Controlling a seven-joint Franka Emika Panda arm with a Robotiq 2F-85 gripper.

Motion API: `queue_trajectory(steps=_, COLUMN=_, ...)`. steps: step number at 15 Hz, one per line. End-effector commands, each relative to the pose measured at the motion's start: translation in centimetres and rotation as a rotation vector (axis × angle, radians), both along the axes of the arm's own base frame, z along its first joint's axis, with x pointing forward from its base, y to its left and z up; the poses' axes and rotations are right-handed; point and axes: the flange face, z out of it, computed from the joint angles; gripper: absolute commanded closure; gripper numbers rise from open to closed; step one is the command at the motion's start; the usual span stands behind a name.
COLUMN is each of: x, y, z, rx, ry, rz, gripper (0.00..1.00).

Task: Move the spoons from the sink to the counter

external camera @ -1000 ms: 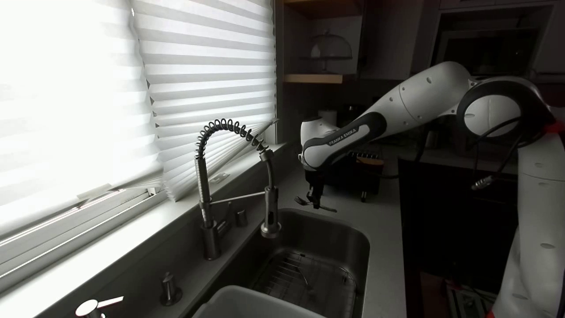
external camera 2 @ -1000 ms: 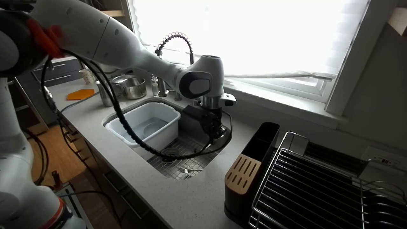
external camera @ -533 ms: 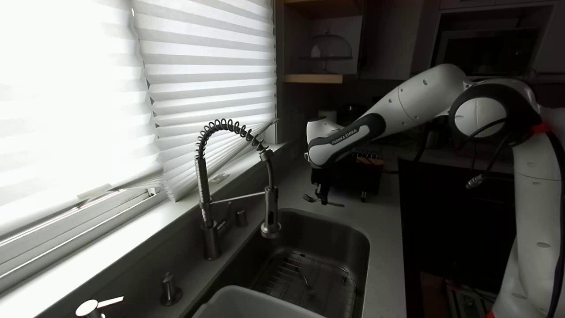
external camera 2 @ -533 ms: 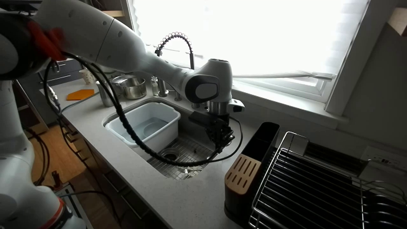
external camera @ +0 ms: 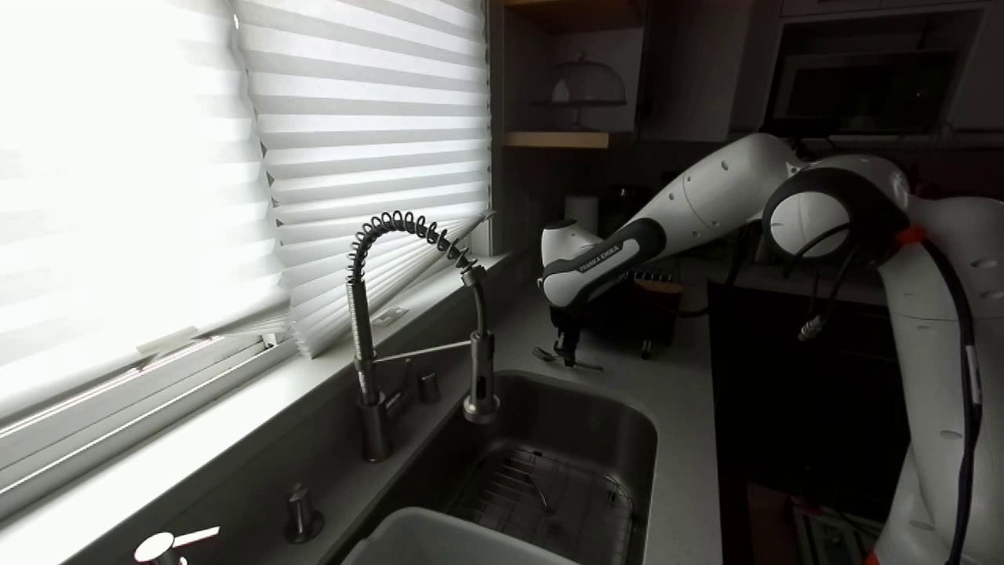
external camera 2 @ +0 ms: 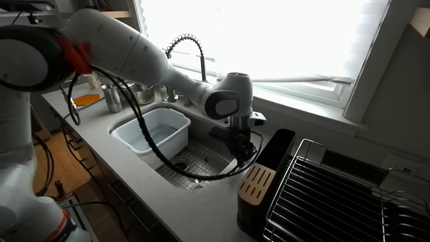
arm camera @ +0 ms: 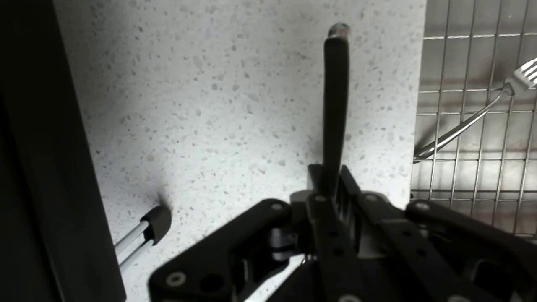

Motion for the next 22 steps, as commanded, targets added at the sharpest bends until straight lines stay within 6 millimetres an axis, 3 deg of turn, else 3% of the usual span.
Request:
queue_trajectory(steps=1, x=0.9, y=-1.0, z=-1.3, rx=-0.005, ry=-0.008, rz=0.011, gripper=0.98)
queue_trajectory(steps=2, x=1.0, y=-1.1, z=-1.5, rx=-0.006, ry=-0.008, rz=0.012, gripper=0.98)
queue_trajectory(steps=3, x=1.1, y=-1.1, z=-1.6, rx=-0.008, ry=-0.008, rz=0.013, gripper=0.75)
queue_trajectory(steps=4, x=1.2, y=-1.0, z=-1.3, rx=-0.007, ry=-0.012, rz=0.012, gripper=0.64)
queue_trajectory(steps=13, x=1.4, y=1.0, z=3.5, rx=-0.024, ry=-0.083, rz=0.030, gripper=0.01)
queue_trajectory(steps=22, x=0.2, y=3.2, z=11.6, rx=-0.073, ry=-0.217, rz=-0.111, gripper=0.00)
